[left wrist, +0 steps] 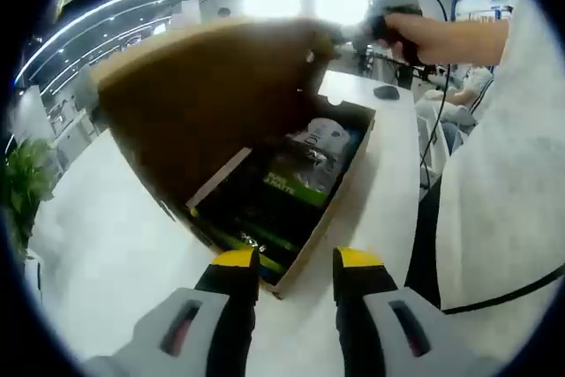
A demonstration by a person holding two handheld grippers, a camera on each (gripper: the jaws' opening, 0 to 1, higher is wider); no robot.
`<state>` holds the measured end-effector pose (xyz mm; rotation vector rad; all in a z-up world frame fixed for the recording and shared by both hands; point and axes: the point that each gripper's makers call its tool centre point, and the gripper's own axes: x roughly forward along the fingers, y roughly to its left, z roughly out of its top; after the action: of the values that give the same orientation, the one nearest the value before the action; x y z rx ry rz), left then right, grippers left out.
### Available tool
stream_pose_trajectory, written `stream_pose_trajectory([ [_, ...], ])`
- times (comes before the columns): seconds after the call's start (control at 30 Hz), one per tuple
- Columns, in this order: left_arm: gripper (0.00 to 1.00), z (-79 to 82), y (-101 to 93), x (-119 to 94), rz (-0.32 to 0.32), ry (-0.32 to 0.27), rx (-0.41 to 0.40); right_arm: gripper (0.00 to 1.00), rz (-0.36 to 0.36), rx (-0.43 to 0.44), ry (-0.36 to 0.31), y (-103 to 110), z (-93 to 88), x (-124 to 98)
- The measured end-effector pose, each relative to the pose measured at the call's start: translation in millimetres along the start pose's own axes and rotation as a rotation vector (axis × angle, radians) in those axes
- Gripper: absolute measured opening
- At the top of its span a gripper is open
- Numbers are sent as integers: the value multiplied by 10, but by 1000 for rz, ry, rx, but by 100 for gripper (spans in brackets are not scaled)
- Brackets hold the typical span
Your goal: Operate the shoe box by opening the lid, removing the specified soft item, and placing it in the target area until the item is outside and the box remains undamaged.
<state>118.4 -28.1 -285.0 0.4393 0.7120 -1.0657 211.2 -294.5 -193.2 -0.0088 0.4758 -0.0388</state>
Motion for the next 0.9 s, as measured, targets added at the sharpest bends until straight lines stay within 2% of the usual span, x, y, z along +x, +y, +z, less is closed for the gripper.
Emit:
stream_pose_trajectory([
  [0.07,33,-4,-21,34,-8,6,5,0,0,15,1,1,5,5],
  [0.17,30,-60,-36,59,-19,53,156,0,3,28,3,-3,2,4],
  [0.2,28,-68,-22,75,-1,60,199,0,2,21,1,-1,0,8],
  [0.27,27,-124,-52,106,-16,85,240,0,-1,11,-3,8,-1,10],
  [0.33,20,-166,-59,129,-31,103,272,0,0,11,-2,10,3,13],
  [0.4,14,-164,-8,147,-9,112,299,0,6,12,6,11,7,20],
  [0.5,11,-161,34,170,-27,117,270,0,7,-5,17,21,13,21],
  [0.53,10,-177,40,181,-34,122,274,0,4,-11,17,17,15,24],
  [0.57,8,-181,46,183,-41,123,312,0,4,-14,19,19,16,28],
  [0.6,7,-176,21,196,-81,127,345,0,2,-18,19,23,21,30],
  [0.7,7,-202,37,220,-106,146,322,0,-4,-21,20,20,31,41],
  [0.9,6,-210,13,236,-144,145,353,0,1,-12,23,12,21,37],
])
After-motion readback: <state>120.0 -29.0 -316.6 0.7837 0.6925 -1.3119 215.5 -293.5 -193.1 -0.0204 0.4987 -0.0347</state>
